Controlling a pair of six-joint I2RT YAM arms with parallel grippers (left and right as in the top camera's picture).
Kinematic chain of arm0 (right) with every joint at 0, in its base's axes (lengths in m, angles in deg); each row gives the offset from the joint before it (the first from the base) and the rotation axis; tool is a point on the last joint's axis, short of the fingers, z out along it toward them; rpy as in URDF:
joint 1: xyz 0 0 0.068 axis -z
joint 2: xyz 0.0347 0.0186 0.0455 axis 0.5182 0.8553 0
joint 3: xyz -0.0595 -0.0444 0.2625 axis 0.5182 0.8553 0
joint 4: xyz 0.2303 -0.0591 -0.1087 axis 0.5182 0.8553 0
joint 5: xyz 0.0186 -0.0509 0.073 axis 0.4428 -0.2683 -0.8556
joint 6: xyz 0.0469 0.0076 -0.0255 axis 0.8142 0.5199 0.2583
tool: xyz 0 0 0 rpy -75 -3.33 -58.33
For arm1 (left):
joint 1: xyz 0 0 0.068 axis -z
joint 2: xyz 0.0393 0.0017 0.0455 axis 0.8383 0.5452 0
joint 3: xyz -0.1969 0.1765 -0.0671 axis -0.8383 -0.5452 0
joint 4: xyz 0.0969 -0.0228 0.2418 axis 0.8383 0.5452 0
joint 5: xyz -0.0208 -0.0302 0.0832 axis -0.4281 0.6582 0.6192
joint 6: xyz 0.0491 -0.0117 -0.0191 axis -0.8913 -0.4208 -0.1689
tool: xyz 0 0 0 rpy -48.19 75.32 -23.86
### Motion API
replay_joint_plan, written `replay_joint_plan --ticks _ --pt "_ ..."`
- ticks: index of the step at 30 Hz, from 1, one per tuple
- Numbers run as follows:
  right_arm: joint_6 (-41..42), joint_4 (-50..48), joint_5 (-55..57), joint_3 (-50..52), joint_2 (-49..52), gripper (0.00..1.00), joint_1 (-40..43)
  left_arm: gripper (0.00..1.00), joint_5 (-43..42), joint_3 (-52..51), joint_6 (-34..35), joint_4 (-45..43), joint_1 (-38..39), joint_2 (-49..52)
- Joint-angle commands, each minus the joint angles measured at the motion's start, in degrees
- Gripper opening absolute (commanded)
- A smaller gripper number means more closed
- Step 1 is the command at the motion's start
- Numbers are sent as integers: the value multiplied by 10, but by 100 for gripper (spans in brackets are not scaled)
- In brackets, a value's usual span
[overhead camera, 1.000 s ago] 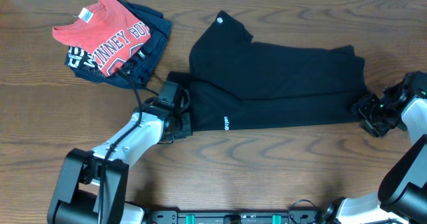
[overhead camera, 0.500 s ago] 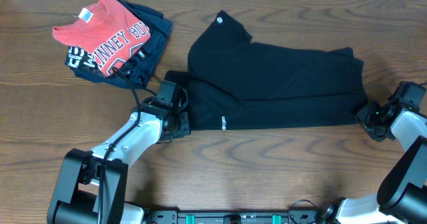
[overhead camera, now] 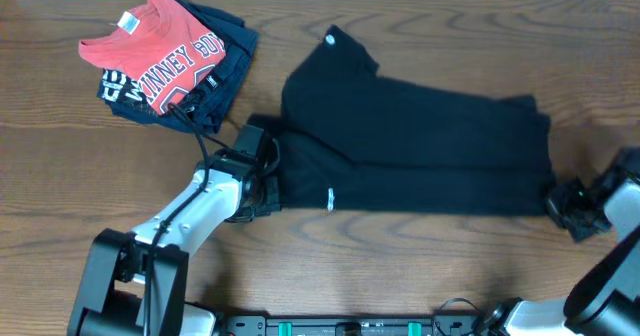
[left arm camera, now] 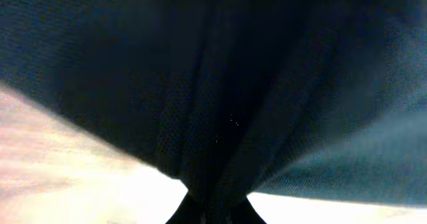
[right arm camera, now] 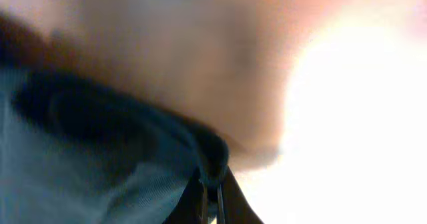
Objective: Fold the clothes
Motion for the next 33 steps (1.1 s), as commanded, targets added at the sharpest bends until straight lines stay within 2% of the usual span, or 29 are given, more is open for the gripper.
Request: replay_joint_plan --ticks 1,6,7,10,12,15,18,21,27,33 --pt "13 8 76 2 -42 1 25 6 48 5 6 28 -3 -28" --pt "12 18 78 2 -62 4 26 6 51 5 6 58 -3 -49" --pt "12 19 78 3 -62 7 26 7 51 5 6 62 -3 -50" --pt "12 18 78 3 -62 27 26 17 50 5 6 66 -3 -52" --pt "12 18 78 3 -62 36 26 38 50 5 6 66 -3 -52" --pt "12 18 73 3 -62 45 26 56 50 5 6 69 -3 -52" --pt "-8 19 -9 3 -62 44 26 62 50 5 6 73 -3 -52" --pt "-59 20 -90 3 -62 43 24 64 50 5 6 75 -3 -52" --pt "-90 23 -141 3 -62 39 14 65 50 5 6 81 -3 -52" --pt "-88 24 -106 15 -61 44 -8 65 50 5 6 83 -3 -52"
